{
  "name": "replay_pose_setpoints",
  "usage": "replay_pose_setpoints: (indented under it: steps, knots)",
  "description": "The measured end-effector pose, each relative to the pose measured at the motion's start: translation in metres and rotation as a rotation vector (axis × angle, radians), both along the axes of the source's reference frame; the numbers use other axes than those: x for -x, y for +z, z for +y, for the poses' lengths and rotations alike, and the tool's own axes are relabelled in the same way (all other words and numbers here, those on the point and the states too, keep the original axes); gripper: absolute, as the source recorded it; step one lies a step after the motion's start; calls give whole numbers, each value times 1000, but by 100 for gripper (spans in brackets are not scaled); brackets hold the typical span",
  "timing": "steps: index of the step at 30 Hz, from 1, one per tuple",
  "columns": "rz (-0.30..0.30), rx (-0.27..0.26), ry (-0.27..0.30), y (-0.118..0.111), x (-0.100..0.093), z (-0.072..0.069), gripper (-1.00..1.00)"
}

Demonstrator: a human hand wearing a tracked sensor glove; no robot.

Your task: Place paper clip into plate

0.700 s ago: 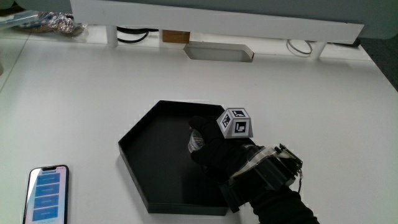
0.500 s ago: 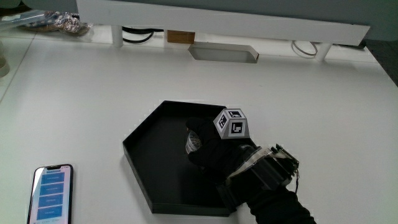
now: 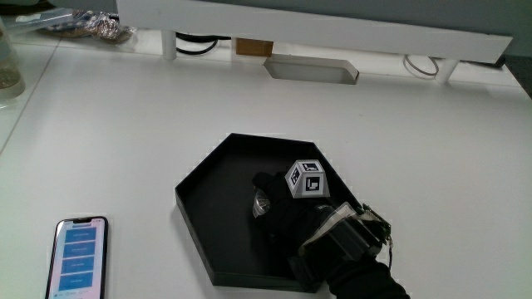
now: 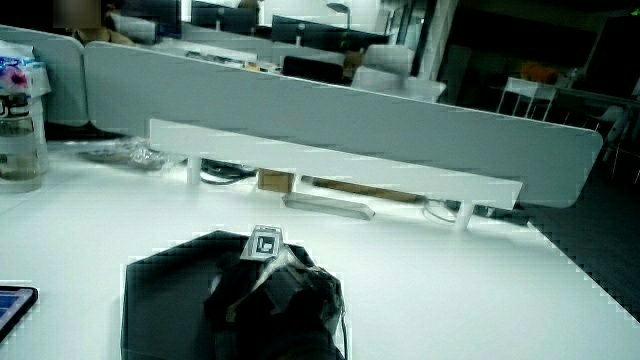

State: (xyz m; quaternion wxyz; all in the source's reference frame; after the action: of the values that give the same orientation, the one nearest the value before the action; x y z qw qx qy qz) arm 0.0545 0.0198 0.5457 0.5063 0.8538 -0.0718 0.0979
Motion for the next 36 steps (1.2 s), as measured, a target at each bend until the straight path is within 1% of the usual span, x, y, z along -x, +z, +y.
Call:
replay_pose_setpoints:
  steps: [1, 2, 3, 4, 5, 7, 8, 9, 10, 11, 12, 13, 15, 17, 18, 21, 23, 24, 26, 27, 28, 29, 30, 31, 32, 33, 34, 35, 36]
  knots:
    - [25, -8, 1, 1, 0, 1, 0]
    - [1, 12, 6, 2, 0, 2, 0]
    - [9, -3, 7, 3, 0, 2, 0]
    - [21, -4, -3, 3, 1, 3, 0]
    - [26, -21, -7, 1, 1, 3, 0]
    - [23, -17, -11, -1, 1, 2, 0]
    - [32, -28, -14, -1, 2, 1, 0]
    - [33, -26, -15, -3, 3, 1, 0]
    - [25, -14, -15, -3, 3, 1, 0]
    - [47, -19, -14, -1, 2, 2, 0]
    - [47, -7, -21, 1, 2, 2, 0]
    - [36, 4, -19, 2, 2, 2, -5]
    - [47, -1, -25, 0, 4, 2, -16]
    - [53, 22, -21, 5, 3, 1, -26]
    - [57, 16, -21, 3, 3, 1, -32]
    - [56, 71, -10, 10, -2, 4, -47]
    - [53, 85, -7, 10, -4, 5, -58]
    - [64, 95, -10, 13, -6, 5, -63]
    - [38, 128, 14, 12, -9, 4, -74]
    - [36, 106, 10, 9, -9, 3, -79]
    - [52, 118, -3, 11, -10, 2, -84]
    - [31, 122, -7, 8, -10, 2, -89]
    - [45, 86, -5, 3, -11, 1, -95]
    - [44, 50, -1, 0, -13, -1, -100]
    - [39, 4, 29, -3, -16, -2, -100]
    - [17, -48, 69, -9, -20, -3, -100]
    - [14, -106, 89, -15, -23, -5, -100]
    - [2, -110, 106, -18, -26, -7, -100]
    - [19, -119, 115, -20, -27, -9, -100]
